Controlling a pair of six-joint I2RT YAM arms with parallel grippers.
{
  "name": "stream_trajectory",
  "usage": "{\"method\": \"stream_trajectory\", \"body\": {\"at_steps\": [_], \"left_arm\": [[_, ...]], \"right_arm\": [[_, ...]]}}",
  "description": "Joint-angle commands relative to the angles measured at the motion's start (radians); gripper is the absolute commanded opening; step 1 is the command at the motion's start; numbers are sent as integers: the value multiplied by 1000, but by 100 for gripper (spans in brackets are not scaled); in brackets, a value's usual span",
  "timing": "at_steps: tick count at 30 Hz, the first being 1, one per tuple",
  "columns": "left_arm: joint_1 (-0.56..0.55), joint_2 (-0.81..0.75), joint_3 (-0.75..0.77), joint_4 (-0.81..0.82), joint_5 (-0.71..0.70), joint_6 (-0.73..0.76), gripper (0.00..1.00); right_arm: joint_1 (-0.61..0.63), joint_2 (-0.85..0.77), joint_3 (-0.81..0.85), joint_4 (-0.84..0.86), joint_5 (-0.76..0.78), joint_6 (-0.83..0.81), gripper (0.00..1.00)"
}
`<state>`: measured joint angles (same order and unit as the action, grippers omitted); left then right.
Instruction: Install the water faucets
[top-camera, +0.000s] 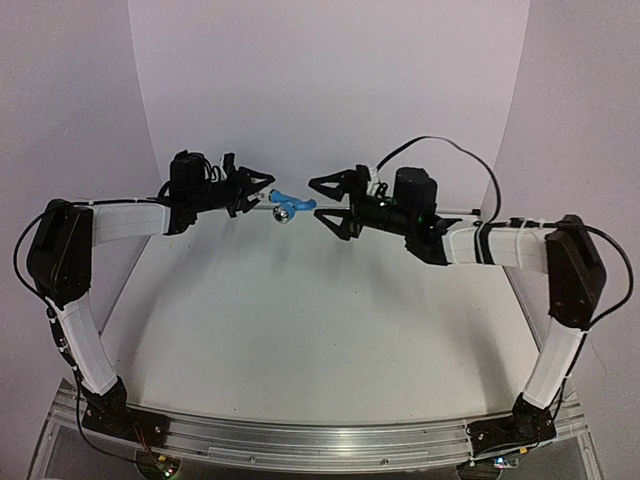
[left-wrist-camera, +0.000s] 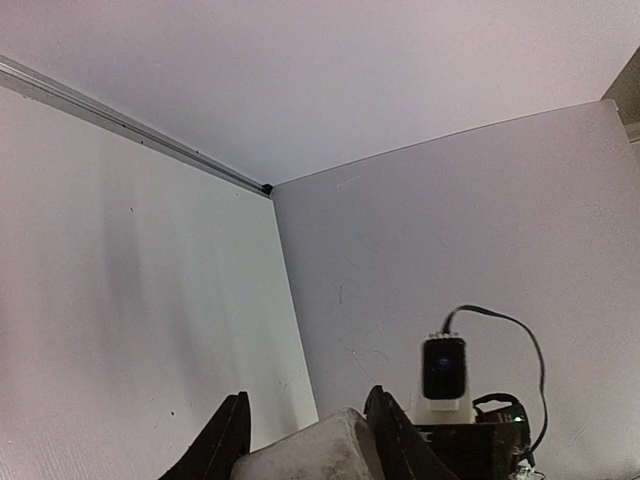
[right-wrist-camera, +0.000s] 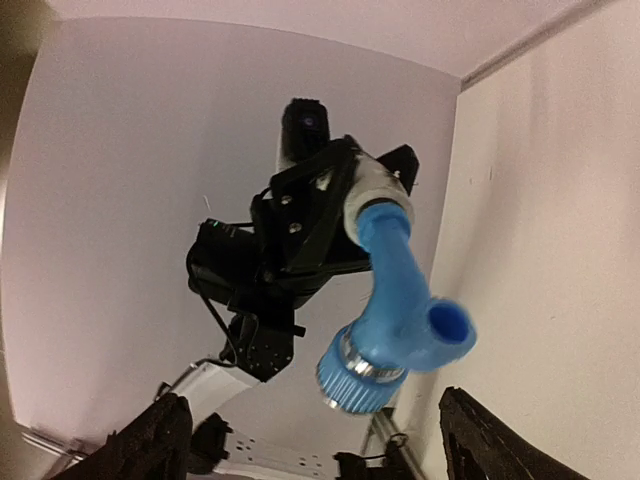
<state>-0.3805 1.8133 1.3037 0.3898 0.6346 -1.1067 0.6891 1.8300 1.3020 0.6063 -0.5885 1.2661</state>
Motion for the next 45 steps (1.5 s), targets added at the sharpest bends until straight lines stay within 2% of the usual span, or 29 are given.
{"method": "stream_trajectory", "body": {"at_steps": [1, 4, 7, 10, 12, 14, 16, 21, 23, 26, 30, 33, 35, 37, 38, 40, 42, 44, 45], "left_arm": [[0, -48, 2, 31, 12, 3, 0], [1, -44, 5, 29, 19, 2, 0], [1, -44, 8, 29, 23, 2, 0], [1, -48, 4, 29, 22, 2, 0], [0, -53, -2, 29, 19, 2, 0], [0, -58, -9, 29, 17, 2, 0], [0, -64, -17, 29, 14, 2, 0], [0, -76, -27, 28, 10, 1, 0], [0, -80, -28, 28, 8, 1, 0], [0, -86, -30, 27, 7, 1, 0], [0, -88, -30, 27, 5, 3, 0], [0, -82, -23, 27, 7, 4, 0], [0, -74, -14, 27, 12, 4, 0], [0, -68, -7, 27, 15, 4, 0], [0, -65, -4, 27, 16, 4, 0], [0, -58, 0, 27, 17, 5, 0], [0, -54, 2, 27, 19, 4, 0], [0, -50, 2, 27, 18, 3, 0], [0, -49, 3, 27, 17, 3, 0]], "right_arm": [[7, -217, -78, -136, 122, -610, 94], [45, -264, -13, -404, 217, -1104, 95], [200, -284, 34, -558, 524, -1631, 98], [302, -247, 48, -572, 825, -2085, 98], [317, -191, 59, -516, 968, -2293, 98], [318, -143, 77, -455, 1058, -2438, 98], [319, -95, 113, -414, 1069, -2503, 98], [319, 39, 249, -381, 1008, -2491, 98], [313, 114, 339, -375, 1024, -2460, 98], [309, 218, 459, -377, 1039, -2416, 88], [307, 290, 535, -406, 1030, -2284, 57], [297, 293, 561, -452, 1006, -2091, 34], [277, 291, 600, -529, 984, -1888, 23], [245, 274, 633, -627, 913, -1628, 17], [215, 254, 642, -671, 824, -1456, 16], [108, 196, 587, -677, 529, -1051, 15], [-21, 167, 462, -498, 199, -585, 14], [-86, 179, 340, -228, 21, -132, 15], [-94, 187, 303, -110, -16, -6, 14]]}}
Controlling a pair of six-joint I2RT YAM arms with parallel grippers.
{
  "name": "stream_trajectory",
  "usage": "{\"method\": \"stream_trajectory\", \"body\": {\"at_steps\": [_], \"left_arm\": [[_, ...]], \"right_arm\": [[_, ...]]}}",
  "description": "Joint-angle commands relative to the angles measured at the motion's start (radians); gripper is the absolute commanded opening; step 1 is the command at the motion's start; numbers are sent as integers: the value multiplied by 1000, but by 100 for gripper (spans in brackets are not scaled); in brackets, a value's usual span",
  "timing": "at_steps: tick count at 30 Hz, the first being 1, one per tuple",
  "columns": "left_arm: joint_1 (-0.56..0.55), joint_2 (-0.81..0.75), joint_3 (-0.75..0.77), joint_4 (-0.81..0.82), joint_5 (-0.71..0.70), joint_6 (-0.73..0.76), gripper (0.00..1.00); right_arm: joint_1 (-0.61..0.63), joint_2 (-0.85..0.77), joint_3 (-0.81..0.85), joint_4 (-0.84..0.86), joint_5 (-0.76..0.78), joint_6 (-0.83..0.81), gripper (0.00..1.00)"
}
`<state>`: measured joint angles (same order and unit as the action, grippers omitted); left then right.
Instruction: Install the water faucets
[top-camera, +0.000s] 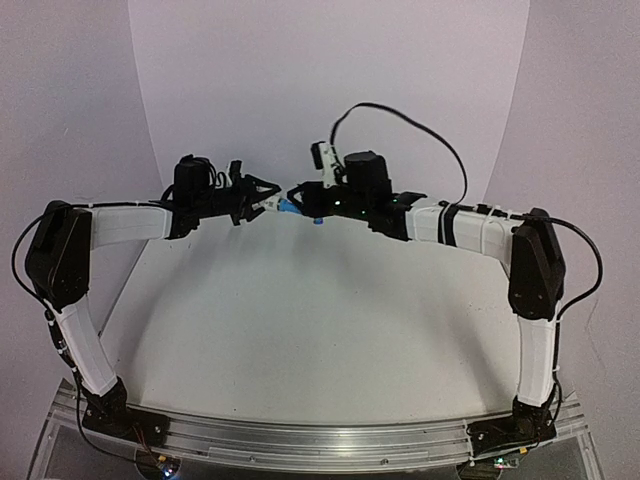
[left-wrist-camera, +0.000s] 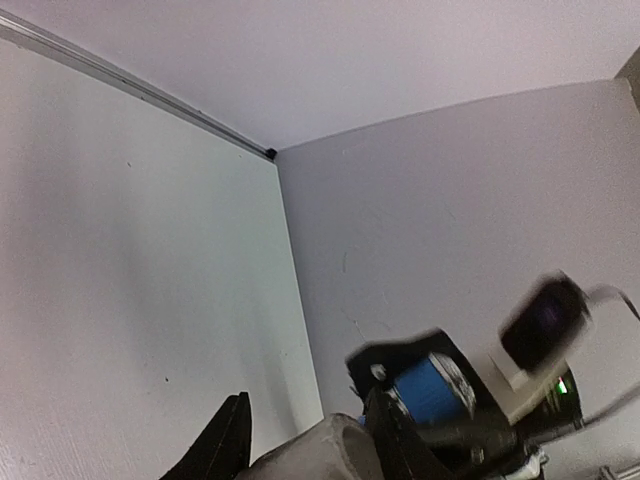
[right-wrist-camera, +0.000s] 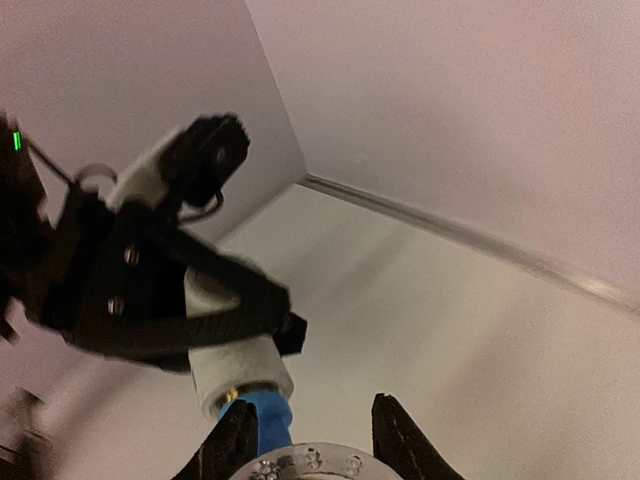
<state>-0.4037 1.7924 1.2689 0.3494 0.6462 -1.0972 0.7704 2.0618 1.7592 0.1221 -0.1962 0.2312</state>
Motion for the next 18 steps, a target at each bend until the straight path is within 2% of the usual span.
{"method": "stream_trajectory", "body": {"at_steps": [1, 2, 3, 4, 5, 7, 8, 10, 12, 16, 18], "left_arm": [[23, -26, 38, 68, 4, -7, 0], [23, -23, 39, 68, 4, -7, 0], [23, -21, 41, 68, 5, -7, 0], [23, -20, 42, 68, 6, -7, 0], [23, -20, 44, 68, 6, -7, 0], [23, -19, 46, 68, 6, -6, 0], [23, -18, 46, 68, 7, -6, 0], [23, -15, 48, 68, 9, -5, 0], [23, -9, 50, 68, 11, -4, 0], [23, 2, 62, 68, 37, -16, 0], [23, 11, 74, 68, 79, -35, 0]], "right_arm": [[-176, -41, -182, 465, -431, 1117, 16], [-172, -47, -196, 507, -437, 1143, 22], [-167, -67, -203, 496, -428, 1113, 32], [-164, -96, -211, 446, -404, 1049, 48], [-163, -133, -226, 378, -360, 964, 59], [-161, -203, -263, 260, -260, 773, 77], [-161, -240, -288, 210, -206, 689, 82], [-161, -311, -342, 151, -109, 549, 91], [-161, -359, -381, 133, -99, 372, 97], [-149, -415, -400, 68, -227, -118, 98], [-129, -451, -439, 60, -212, -396, 98]]}}
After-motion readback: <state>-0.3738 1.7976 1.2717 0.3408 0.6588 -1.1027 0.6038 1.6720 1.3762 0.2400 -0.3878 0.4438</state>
